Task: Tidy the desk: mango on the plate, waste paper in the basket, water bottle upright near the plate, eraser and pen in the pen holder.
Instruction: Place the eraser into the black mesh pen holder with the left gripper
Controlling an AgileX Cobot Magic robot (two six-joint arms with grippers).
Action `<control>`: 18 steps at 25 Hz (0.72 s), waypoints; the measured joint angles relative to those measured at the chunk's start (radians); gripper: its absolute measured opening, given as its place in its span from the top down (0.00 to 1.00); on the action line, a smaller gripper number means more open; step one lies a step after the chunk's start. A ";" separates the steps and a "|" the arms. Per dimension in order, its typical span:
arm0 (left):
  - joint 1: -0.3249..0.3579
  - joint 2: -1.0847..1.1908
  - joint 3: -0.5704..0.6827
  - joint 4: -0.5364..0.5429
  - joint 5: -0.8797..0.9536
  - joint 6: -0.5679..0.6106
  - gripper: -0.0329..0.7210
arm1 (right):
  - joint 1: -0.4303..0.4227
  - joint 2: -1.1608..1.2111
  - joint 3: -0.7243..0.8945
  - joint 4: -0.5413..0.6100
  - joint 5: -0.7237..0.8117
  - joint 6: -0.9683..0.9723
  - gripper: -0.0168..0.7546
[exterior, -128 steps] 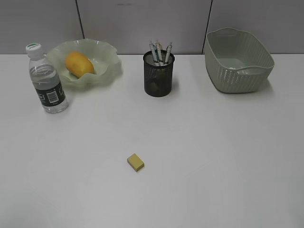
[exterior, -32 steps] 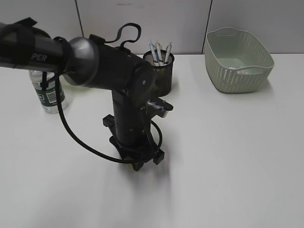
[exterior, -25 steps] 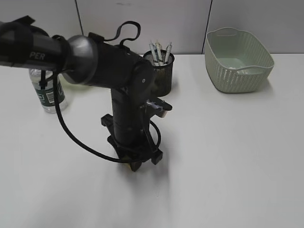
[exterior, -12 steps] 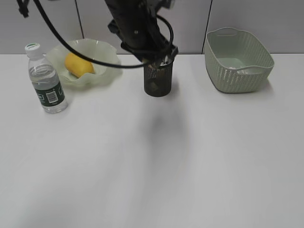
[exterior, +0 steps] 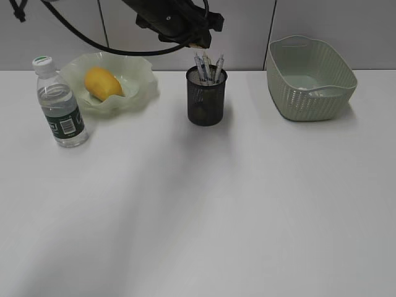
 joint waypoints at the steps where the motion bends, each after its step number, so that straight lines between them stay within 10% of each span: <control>1: 0.000 0.011 0.000 -0.008 -0.015 0.000 0.56 | 0.000 0.000 0.000 0.000 0.000 0.000 0.29; 18: 0.000 0.086 0.000 -0.032 -0.092 0.000 0.29 | 0.000 0.000 0.001 -0.009 -0.001 0.000 0.29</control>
